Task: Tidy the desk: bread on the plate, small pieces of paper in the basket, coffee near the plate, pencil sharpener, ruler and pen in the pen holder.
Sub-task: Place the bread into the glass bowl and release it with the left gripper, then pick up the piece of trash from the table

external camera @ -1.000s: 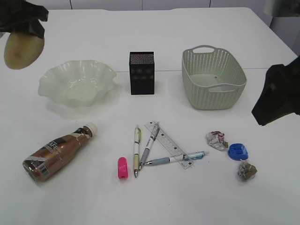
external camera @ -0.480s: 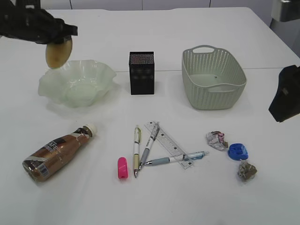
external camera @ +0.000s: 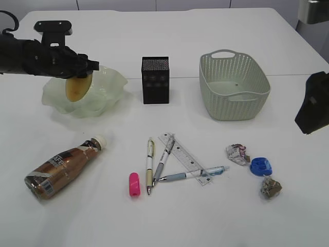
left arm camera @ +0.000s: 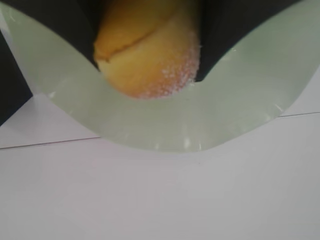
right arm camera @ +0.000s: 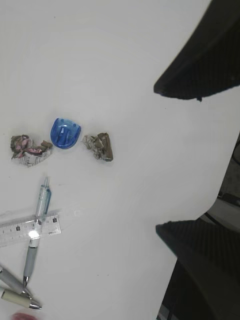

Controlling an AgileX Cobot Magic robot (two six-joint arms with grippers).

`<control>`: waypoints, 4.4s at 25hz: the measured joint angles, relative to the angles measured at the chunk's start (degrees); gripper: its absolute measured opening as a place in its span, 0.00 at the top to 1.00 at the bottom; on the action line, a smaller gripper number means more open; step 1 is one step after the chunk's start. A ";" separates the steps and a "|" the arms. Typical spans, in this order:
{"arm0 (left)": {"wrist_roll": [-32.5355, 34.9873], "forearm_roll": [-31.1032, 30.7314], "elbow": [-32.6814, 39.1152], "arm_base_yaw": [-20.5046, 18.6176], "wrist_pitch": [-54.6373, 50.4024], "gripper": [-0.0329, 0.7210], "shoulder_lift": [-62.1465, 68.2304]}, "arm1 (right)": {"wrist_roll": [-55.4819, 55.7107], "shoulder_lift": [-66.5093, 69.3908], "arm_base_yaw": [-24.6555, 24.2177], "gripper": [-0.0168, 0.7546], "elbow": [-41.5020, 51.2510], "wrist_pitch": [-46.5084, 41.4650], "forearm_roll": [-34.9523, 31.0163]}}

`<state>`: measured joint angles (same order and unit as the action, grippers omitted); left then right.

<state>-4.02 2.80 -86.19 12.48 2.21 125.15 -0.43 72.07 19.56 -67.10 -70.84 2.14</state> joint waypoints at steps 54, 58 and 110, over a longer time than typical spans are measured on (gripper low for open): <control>0.00 0.34 -9.24 0.10 -49.47 0.25 -21.87 | 6.73 2.41 0.00 0.23 0.00 -0.26 -2.14; 0.00 0.31 -11.58 0.10 -60.37 0.26 -24.83 | 7.06 6.47 0.00 0.23 -0.12 -0.26 -3.38; -0.04 0.21 -13.38 0.10 -73.47 0.32 -27.18 | 9.91 48.02 0.00 0.23 -17.24 16.55 8.43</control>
<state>-4.06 3.02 -99.57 12.58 -71.26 97.98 9.48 120.09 19.56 -84.34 -54.29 10.57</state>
